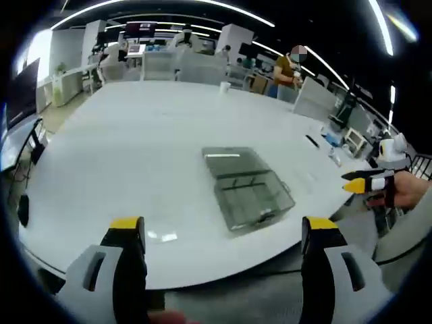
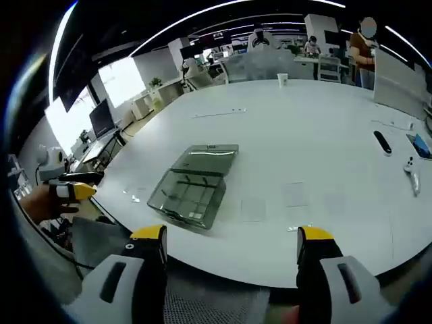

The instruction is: Insert the divider into the dual guide fixture by aligning both edges with the guide slots and pushing it downward to the bottom, including one-sided entry, uneven engagement, binding, and posture correction.

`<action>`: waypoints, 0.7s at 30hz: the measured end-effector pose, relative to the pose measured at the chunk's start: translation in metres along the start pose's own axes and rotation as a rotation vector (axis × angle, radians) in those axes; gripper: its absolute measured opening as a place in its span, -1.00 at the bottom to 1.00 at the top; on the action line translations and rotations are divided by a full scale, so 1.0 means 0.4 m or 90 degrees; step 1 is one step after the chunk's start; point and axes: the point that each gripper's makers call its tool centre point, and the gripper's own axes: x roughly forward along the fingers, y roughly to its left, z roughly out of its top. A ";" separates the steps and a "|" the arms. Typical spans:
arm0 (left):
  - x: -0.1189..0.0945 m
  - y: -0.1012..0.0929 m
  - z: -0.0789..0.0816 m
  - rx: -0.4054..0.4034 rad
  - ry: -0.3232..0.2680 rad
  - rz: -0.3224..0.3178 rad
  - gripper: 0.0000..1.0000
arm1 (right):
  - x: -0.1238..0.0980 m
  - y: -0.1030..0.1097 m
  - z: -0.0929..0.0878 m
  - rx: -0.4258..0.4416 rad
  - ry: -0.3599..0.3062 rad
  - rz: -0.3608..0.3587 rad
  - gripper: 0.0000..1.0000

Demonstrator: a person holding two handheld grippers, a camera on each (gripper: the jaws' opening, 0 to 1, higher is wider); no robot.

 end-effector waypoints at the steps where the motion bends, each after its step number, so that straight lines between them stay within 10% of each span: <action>1: 0.000 0.000 0.000 0.000 0.000 0.000 0.89 | 0.000 0.000 0.001 -0.001 0.000 0.000 0.54; 21: -0.004 -0.004 -0.012 -0.004 0.001 0.000 0.89 | -0.001 0.002 -0.005 0.001 0.001 0.003 0.53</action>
